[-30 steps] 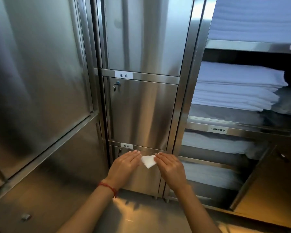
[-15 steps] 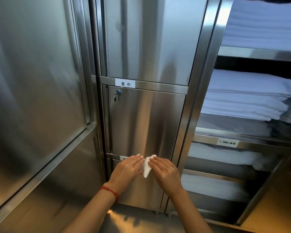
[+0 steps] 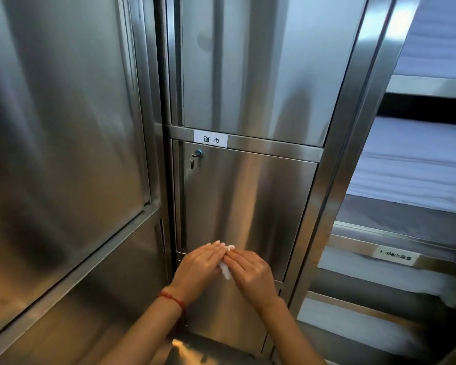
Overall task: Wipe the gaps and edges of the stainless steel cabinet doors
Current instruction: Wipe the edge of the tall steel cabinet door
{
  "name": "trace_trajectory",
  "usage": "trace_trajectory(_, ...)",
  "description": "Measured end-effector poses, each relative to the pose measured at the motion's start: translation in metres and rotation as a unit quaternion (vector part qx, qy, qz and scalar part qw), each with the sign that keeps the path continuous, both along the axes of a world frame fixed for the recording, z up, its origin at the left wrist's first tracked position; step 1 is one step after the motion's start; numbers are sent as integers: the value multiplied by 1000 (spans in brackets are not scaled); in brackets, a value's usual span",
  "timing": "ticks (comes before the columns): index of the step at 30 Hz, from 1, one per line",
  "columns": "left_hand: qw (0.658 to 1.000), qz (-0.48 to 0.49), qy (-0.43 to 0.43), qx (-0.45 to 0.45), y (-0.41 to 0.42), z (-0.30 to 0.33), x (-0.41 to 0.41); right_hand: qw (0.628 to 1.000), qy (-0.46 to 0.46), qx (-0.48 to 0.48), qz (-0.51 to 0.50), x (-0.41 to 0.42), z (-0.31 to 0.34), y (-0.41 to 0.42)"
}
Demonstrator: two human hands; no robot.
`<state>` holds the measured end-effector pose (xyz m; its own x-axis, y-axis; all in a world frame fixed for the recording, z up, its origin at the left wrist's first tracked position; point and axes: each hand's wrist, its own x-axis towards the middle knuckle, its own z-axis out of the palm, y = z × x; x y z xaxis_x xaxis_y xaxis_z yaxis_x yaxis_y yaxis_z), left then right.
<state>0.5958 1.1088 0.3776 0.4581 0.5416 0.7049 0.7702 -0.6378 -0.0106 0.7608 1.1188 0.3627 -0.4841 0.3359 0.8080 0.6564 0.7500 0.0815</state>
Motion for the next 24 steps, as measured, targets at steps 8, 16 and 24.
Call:
trace_trajectory(8, 999, 36, -6, 28, 38, 18, 13, 998, 6, 46, 44, 8, 20, 55)
trace_trajectory(16, 996, 81, -11, 33, 71, 23, 17, 996, -1, 45, 74, 12, 31, 96)
trace_trajectory(24, 992, 111, -15, 61, 97, 26, 5, 998, 21, 0, 58, 5, 35, 115)
